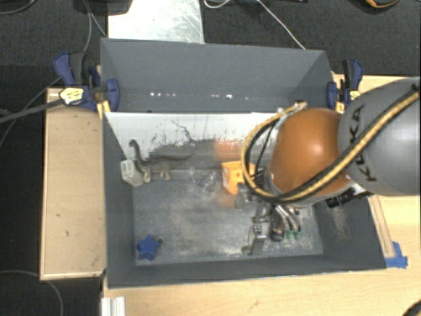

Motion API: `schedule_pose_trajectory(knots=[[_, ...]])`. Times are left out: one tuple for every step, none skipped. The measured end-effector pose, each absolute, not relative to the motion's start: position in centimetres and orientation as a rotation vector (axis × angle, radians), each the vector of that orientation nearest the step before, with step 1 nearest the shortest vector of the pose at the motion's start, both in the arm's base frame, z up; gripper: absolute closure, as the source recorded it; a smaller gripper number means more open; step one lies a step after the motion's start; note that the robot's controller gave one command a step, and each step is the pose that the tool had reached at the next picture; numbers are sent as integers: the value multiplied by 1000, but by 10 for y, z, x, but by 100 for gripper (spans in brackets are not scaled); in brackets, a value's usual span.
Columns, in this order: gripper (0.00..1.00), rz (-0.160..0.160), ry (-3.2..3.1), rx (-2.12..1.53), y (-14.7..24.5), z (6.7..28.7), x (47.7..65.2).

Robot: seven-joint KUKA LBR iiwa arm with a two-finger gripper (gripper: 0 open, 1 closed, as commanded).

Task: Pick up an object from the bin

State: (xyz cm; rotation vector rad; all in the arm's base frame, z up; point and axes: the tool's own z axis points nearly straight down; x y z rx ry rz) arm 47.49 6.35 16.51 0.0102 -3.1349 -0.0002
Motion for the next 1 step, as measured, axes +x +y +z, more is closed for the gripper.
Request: schedule_pose_trajectory(knots=[[0,-1,-3143,2,63,169,477]])
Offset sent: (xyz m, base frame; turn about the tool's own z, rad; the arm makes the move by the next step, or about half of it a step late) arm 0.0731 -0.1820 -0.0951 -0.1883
